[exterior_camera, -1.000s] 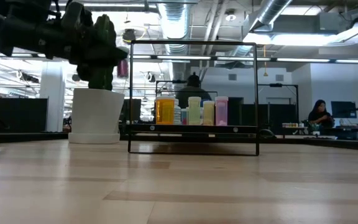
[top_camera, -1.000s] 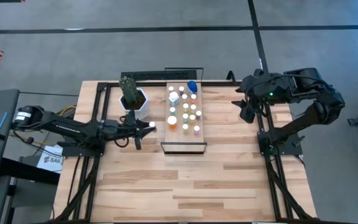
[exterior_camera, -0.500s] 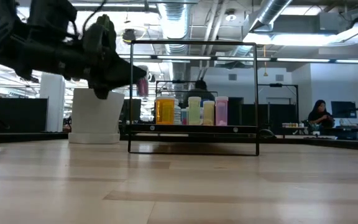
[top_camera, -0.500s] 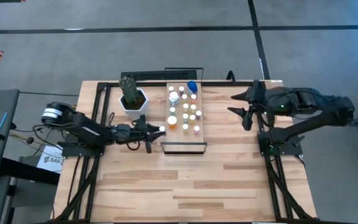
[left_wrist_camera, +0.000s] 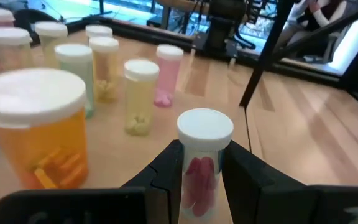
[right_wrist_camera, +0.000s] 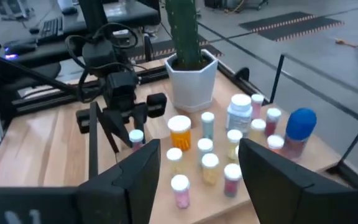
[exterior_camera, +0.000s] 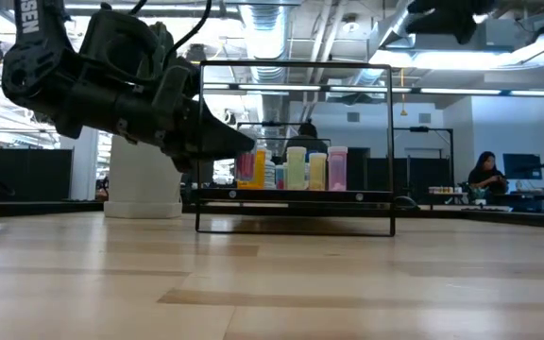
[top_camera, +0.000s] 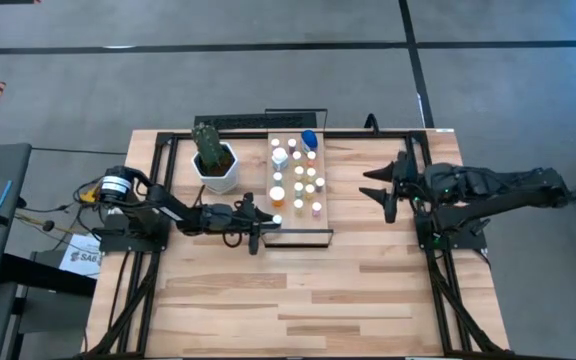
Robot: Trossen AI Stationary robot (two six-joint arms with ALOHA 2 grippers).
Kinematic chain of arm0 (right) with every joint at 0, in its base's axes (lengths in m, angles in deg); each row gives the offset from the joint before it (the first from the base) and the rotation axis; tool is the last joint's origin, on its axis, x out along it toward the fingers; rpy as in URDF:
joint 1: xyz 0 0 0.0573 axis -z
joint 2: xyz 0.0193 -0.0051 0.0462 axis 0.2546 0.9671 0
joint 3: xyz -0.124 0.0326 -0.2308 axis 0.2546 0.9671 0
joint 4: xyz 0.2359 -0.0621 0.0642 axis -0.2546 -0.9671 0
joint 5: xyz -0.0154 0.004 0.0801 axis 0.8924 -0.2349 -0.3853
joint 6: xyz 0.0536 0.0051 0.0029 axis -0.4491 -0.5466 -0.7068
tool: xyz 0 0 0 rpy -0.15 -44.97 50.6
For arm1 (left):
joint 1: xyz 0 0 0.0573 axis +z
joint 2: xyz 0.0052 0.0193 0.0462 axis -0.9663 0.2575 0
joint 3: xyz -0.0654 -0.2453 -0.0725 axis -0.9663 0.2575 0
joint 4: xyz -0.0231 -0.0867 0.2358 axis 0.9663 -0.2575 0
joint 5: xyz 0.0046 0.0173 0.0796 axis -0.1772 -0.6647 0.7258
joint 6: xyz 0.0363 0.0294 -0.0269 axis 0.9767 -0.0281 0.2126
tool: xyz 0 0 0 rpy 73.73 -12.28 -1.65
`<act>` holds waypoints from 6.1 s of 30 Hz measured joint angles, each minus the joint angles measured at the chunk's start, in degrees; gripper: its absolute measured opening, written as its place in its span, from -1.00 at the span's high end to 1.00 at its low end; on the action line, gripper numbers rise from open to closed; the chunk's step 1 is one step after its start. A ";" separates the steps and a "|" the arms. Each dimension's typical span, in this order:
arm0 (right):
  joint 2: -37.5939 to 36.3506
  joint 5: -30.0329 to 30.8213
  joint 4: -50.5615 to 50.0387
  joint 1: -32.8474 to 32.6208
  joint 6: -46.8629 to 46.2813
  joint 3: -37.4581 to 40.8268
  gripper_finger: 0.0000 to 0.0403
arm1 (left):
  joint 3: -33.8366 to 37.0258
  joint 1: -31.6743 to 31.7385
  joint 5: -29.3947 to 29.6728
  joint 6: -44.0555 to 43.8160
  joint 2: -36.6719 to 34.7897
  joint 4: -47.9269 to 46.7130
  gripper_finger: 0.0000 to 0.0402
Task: Pick and place medicine bottles onto shelf by color
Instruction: Put the blue pill bottle on the shelf, then return to Home Position
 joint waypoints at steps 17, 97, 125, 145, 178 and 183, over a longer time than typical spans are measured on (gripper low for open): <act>-14.09 -0.09 19.79 -0.02 -2.10 22.17 0.03 | 0.26 1.60 0.00 0.73 0.00 -1.76 0.59; -24.86 1.45 25.70 0.00 -15.00 43.83 0.03 | 0.33 3.56 -4.37 -2.50 0.00 -3.11 0.23; -24.86 1.45 25.70 -0.01 -15.01 43.85 0.03 | 19.62 3.37 -6.01 -11.64 -22.86 5.07 0.03; -24.86 0.49 25.64 -0.02 -15.00 43.87 0.03 | 21.97 3.21 -2.60 -3.28 -53.90 -6.68 0.03; -24.86 0.40 25.68 0.00 -15.00 43.87 0.03 | 22.12 3.19 -11.43 -11.26 -98.76 -59.95 0.03; -24.86 0.40 25.67 -0.01 -15.01 43.85 0.03 | 22.12 3.19 -9.84 -13.07 -98.92 -61.90 0.03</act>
